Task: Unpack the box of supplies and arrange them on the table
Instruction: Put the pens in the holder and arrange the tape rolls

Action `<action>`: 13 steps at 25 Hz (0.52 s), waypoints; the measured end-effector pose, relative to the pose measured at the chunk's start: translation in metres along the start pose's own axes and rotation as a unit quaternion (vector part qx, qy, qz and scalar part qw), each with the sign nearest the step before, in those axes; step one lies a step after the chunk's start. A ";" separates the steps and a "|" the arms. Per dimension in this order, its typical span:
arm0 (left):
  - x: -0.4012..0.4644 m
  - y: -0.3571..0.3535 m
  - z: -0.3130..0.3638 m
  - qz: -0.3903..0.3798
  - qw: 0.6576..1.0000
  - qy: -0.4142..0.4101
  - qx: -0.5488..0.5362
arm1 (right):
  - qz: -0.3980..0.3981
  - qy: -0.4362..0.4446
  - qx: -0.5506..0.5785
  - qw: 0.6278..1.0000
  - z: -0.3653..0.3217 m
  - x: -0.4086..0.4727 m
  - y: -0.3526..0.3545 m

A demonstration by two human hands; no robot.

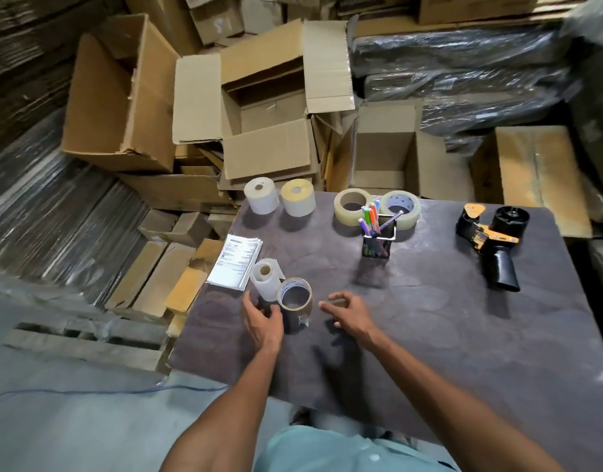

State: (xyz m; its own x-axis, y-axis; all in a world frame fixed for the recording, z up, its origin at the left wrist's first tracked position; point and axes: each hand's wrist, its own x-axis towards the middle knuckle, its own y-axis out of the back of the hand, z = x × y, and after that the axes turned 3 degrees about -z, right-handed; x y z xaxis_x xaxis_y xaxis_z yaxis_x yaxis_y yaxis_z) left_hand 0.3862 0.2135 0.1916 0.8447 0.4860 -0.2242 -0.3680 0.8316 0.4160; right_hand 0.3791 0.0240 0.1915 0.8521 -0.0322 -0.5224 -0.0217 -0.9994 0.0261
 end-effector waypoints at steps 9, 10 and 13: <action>0.055 0.002 0.007 -0.082 0.994 -0.051 0.054 | 0.019 0.063 -0.241 0.968 -0.002 0.025 -0.058; 0.059 0.003 0.007 -0.091 0.993 -0.058 0.055 | 0.023 0.067 -0.264 0.962 -0.003 0.025 -0.063; 0.068 0.007 0.006 -0.119 0.989 -0.067 0.056 | 0.051 0.056 -0.279 0.957 -0.009 0.028 -0.076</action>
State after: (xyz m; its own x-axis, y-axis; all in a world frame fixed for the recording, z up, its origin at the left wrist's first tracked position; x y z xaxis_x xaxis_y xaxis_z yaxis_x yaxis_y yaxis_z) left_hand 0.4434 0.2510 0.1843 0.9490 0.2339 -0.2115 -0.1139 0.8797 0.4617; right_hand 0.4092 0.0991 0.1829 0.9119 -0.0961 -0.3990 0.1489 -0.8286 0.5397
